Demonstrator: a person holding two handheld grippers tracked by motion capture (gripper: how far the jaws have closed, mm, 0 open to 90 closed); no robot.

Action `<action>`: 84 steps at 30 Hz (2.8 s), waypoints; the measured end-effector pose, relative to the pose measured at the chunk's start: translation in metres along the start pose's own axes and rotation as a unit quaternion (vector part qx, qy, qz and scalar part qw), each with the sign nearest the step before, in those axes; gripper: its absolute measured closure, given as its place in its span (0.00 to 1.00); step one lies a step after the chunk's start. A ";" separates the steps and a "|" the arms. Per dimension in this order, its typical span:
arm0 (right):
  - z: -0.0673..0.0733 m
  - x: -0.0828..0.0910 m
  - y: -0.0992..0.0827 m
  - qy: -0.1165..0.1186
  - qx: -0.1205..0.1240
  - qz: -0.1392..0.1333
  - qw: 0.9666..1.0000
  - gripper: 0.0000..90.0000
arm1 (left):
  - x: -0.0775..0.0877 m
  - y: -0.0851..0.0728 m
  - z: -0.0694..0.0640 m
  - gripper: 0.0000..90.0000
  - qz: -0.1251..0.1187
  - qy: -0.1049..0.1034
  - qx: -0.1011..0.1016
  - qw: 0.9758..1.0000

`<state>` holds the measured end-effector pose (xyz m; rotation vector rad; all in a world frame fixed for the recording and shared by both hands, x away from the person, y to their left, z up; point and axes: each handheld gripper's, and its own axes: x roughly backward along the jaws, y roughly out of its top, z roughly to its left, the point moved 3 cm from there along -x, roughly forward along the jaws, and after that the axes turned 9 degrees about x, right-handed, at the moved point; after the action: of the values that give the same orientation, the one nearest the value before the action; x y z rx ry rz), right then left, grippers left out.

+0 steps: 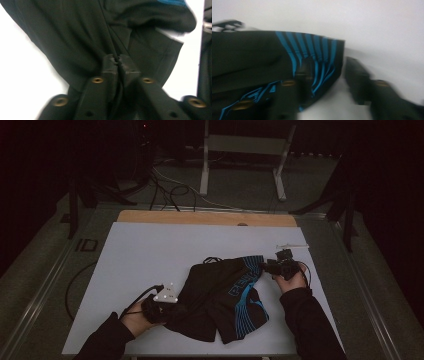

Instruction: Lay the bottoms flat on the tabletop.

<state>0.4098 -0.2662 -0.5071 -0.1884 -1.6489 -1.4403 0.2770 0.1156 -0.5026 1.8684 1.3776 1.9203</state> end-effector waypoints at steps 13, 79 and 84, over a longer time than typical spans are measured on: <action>0.073 0.024 0.006 0.061 0.075 -0.032 0.995 0.48 | 0.023 0.005 0.031 0.24 -0.070 0.060 0.084 0.992; 0.145 -0.003 -0.045 0.053 0.201 0.096 0.973 1.00 | -0.018 0.046 0.067 0.33 -0.044 0.002 0.152 0.987; 0.146 -0.003 -0.045 0.050 0.204 0.094 0.973 1.00 | -0.041 0.046 0.071 0.41 -0.007 -0.009 0.184 0.983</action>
<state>0.3076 -0.1551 -0.5270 -0.0349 -1.7534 -0.9317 0.3691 0.0982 -0.5148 2.0106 1.8391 1.7270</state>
